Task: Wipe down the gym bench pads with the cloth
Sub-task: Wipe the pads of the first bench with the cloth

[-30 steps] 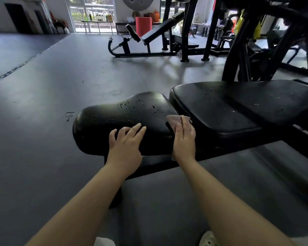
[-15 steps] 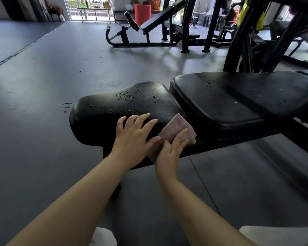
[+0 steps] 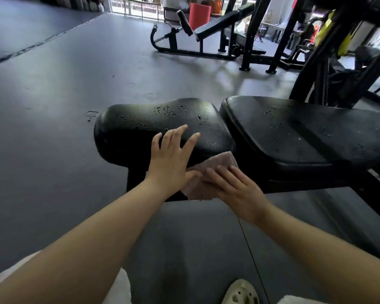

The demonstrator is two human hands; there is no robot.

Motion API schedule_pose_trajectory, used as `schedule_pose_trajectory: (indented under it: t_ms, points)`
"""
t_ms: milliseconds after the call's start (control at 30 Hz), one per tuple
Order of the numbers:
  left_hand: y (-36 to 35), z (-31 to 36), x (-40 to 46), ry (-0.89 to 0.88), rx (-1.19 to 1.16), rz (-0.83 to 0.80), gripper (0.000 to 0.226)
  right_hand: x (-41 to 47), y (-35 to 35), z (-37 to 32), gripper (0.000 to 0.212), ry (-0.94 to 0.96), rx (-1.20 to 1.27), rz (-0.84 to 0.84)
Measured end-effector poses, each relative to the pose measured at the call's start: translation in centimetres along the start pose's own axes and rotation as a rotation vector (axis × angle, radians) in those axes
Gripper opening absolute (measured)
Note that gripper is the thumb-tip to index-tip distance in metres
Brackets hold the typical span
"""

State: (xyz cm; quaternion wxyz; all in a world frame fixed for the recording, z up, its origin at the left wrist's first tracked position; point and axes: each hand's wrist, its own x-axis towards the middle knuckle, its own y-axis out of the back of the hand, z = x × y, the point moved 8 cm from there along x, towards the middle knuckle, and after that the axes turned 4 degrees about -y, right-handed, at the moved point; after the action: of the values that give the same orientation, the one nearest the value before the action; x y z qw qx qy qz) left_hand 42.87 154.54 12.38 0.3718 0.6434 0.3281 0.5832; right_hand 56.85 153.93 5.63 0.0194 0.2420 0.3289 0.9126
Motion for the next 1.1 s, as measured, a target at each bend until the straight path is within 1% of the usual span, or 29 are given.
schedule_pose_trajectory:
  t_ms: [67, 133, 233, 300, 400, 467, 533, 600, 633, 667, 700, 767, 867, 900, 1000, 1033, 1067, 1100]
  points:
    - [-0.3, -0.6, -0.3, 0.017, -0.002, -0.035, 0.093, 0.0, -0.8, 0.2, 0.065, 0.054, -0.138, -0.053]
    - [-0.2, -1.2, -0.8, 0.01, -0.031, -0.024, 0.092, 0.9, -0.8, -0.2, 0.075, 0.087, -0.175, -0.077]
    - [0.4, -3.0, -2.0, 0.011, -0.047, 0.061, 0.09, 3.3, -0.8, -1.9, 0.069, 0.123, -0.194, -0.105]
    - [0.5, -4.5, -3.1, 0.028, -0.035, 0.083, 0.089, 4.6, -1.0, -3.1, 0.065, 0.131, -0.236, -0.135]
    - [1.3, -6.1, -4.7, 0.099, -0.083, 0.151, 0.083, 6.7, -0.9, -4.1, 0.069, 0.088, -0.223, -0.129]
    - [1.9, -7.0, -5.8, 0.221, -0.134, 0.198, 0.073, 8.5, -0.4, -4.9, 0.073, 0.07, -0.181, -0.143]
    - [2.2, -7.4, -7.3, 0.418, -0.277, 0.303, 0.052, 10.2, -0.2, -5.8, 0.078, 0.084, -0.182, -0.186]
    - [2.0, -6.8, -9.3, 0.654, -0.532, 0.405, 0.031, 11.4, 0.2, -6.3, 0.086, 0.096, -0.141, -0.192]
    - [1.3, -6.2, -10.1, 0.767, -0.671, 0.411, 0.025, 11.9, 0.5, -6.2, 0.088, 0.093, -0.062, -0.186]
    - [0.3, -5.4, -10.7, 0.86, -0.803, 0.38, 0.022, 12.2, 0.8, -6.0, 0.086, 0.113, 0.046, -0.167]
    - [-1.0, -4.4, -10.8, 0.92, -0.929, 0.32, 0.023, 12.3, 1.2, -5.7, 0.08, 0.152, 0.138, -0.15]
    - [-3.2, -2.9, -10.1, 0.957, -1.162, 0.224, 0.034, 12.3, 1.6, -4.5, 0.067, 0.231, 0.247, -0.148]
    - [-4.0, -1.8, -8.9, 0.997, -1.355, 0.195, 0.05, 12.1, 2.4, -2.3, 0.045, 0.285, 0.356, -0.165]
    - [-4.2, -1.4, -8.6, 0.997, -1.382, 0.193, 0.052, 12.0, 2.6, -1.5, 0.041, 0.271, 0.387, -0.187]
    - [-3.9, -0.1, -7.7, 1.001, -1.427, 0.238, 0.06, 11.7, 3.7, 0.3, 0.047, 0.196, 0.45, -0.229]
    - [-3.6, 0.2, -7.4, 1.039, -1.421, 0.241, 0.068, 11.6, 4.0, 0.5, 0.047, 0.167, 0.458, -0.228]
    - [-3.5, 0.4, -7.1, 1.074, -1.379, 0.243, 0.087, 11.5, 4.2, 0.7, 0.045, 0.133, 0.46, -0.216]
    - [-3.9, 0.4, -6.9, 1.111, -1.331, 0.21, 0.116, 11.3, 4.3, 0.8, 0.042, 0.097, 0.455, -0.199]
